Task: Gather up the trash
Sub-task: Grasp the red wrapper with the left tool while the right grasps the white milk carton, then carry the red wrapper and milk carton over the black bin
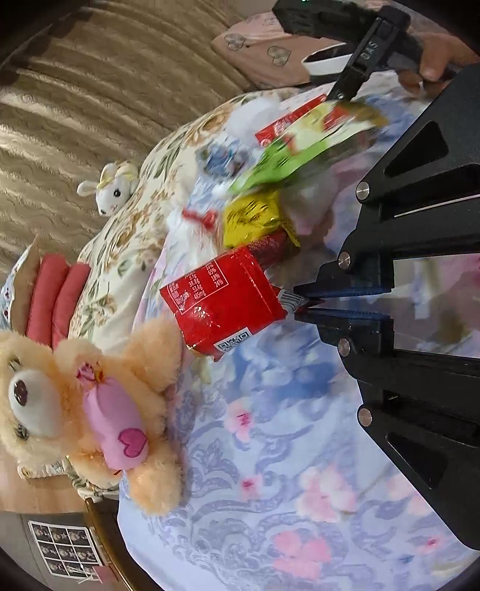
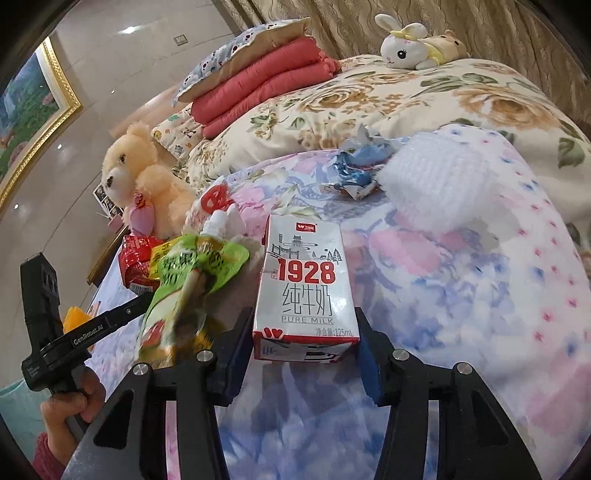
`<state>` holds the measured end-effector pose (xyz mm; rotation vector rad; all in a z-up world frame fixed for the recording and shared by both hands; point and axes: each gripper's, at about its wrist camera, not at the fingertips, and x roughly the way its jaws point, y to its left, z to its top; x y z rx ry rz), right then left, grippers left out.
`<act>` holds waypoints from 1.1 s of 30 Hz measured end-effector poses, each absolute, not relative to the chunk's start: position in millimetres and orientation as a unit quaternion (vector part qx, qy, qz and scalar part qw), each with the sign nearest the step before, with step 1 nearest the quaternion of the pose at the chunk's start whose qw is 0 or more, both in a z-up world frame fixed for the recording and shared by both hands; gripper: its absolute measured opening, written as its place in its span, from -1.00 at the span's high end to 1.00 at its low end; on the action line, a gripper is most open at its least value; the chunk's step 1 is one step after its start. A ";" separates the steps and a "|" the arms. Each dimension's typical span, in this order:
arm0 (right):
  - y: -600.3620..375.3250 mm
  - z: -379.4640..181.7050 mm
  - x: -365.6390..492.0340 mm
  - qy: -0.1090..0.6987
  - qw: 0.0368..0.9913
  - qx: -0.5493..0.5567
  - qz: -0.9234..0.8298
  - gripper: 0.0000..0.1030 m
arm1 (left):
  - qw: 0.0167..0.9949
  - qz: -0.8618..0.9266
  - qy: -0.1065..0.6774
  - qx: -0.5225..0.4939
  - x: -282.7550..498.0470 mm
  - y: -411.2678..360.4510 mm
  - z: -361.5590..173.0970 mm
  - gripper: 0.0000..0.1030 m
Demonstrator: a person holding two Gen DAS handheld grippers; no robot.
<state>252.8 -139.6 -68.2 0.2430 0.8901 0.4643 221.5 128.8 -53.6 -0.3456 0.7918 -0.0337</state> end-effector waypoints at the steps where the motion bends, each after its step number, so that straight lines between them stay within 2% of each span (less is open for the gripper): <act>1: -141.6 -67.8 250.1 0.426 0.869 0.118 0.222 0.00 | 0.908 -0.019 0.383 -0.168 215.7 124.7 -53.0 0.90; 15: -186.2 -53.0 198.0 0.406 0.879 0.141 0.205 0.01 | 0.907 -0.088 0.384 -0.146 159.7 54.2 -43.8 0.91; 33: -257.3 -31.5 153.5 0.372 0.899 0.164 0.163 0.01 | 0.902 -0.166 0.387 -0.097 154.5 -33.2 -29.4 0.91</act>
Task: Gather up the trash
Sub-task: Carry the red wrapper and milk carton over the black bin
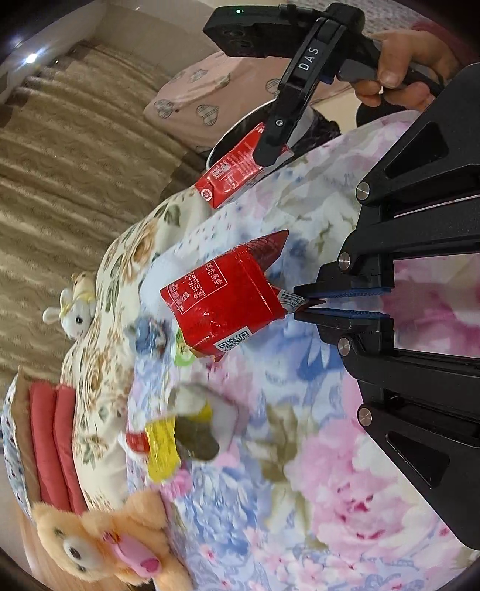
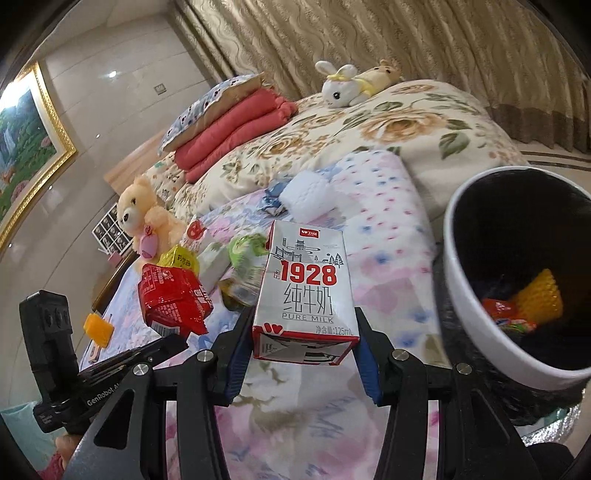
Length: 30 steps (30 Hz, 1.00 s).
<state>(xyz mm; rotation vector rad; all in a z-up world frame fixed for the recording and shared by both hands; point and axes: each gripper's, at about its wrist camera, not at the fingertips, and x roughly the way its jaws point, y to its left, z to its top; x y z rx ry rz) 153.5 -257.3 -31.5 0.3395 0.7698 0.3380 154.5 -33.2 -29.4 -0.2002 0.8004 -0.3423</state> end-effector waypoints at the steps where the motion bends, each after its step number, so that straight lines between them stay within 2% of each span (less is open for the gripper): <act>1: -259.7 -31.2 151.5 0.371 0.899 0.165 0.162 0.01 | 0.901 -0.169 0.387 -0.094 154.5 -37.8 -28.8 0.91; 30: -361.8 -18.3 116.0 0.338 0.917 0.196 0.078 0.01 | 0.884 -0.255 0.391 -0.035 163.0 -148.0 -13.3 0.91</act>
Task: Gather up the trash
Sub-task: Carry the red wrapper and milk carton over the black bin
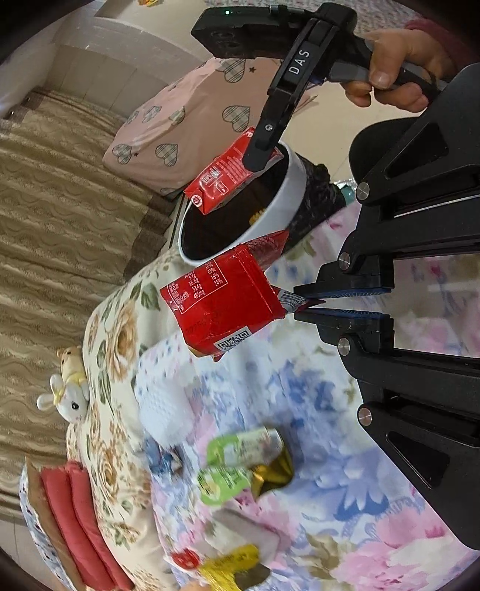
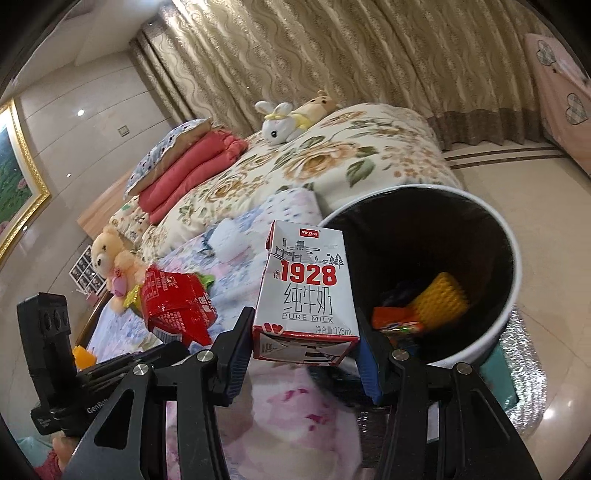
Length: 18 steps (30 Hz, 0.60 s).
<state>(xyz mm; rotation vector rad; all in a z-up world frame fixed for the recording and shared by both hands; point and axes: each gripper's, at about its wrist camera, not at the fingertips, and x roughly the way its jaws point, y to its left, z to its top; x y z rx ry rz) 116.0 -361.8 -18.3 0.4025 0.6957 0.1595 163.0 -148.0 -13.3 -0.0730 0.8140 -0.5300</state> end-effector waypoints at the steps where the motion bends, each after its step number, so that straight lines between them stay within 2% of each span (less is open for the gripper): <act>1: -365.7 -18.0 114.9 0.338 0.918 0.195 0.073 0.01 | 0.883 -0.258 0.391 -0.033 163.6 -152.3 -12.3 0.91; 18: -406.7 -21.3 114.4 0.341 0.921 0.187 0.032 0.01 | 0.873 -0.294 0.390 -0.012 178.0 -207.1 -1.2 0.91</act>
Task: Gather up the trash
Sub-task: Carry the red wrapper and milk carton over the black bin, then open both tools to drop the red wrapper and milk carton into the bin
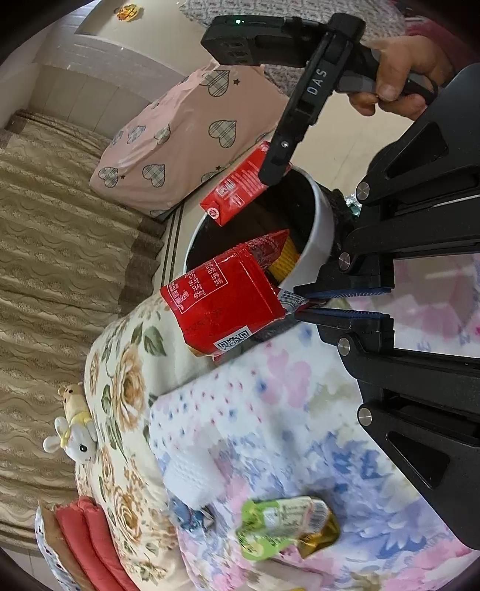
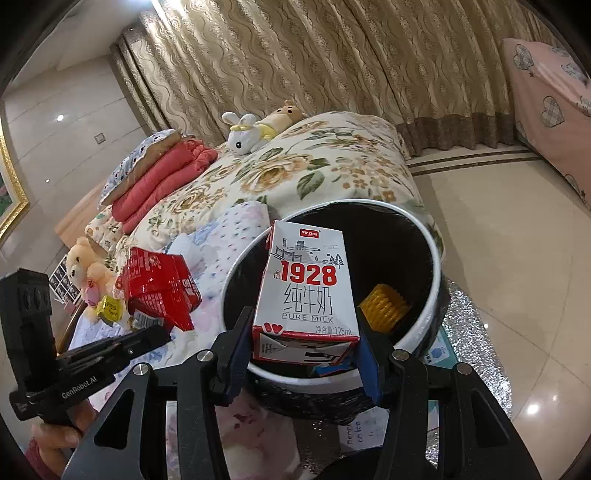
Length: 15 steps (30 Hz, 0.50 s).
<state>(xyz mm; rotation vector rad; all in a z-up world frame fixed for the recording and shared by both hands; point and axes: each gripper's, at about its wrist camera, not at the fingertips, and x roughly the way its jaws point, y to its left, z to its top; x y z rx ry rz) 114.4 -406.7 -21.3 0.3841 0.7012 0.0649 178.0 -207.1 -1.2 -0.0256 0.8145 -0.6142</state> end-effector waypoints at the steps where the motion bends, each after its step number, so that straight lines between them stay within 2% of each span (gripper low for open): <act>1: -408.3 -21.9 115.3 0.343 0.920 0.186 0.030 0.01 | 0.872 -0.295 0.390 -0.012 179.5 -209.6 -0.8 0.91; 15: -422.3 -26.0 123.3 0.355 0.917 0.180 0.024 0.01 | 0.860 -0.305 0.409 -0.002 197.7 -238.9 -5.7 0.91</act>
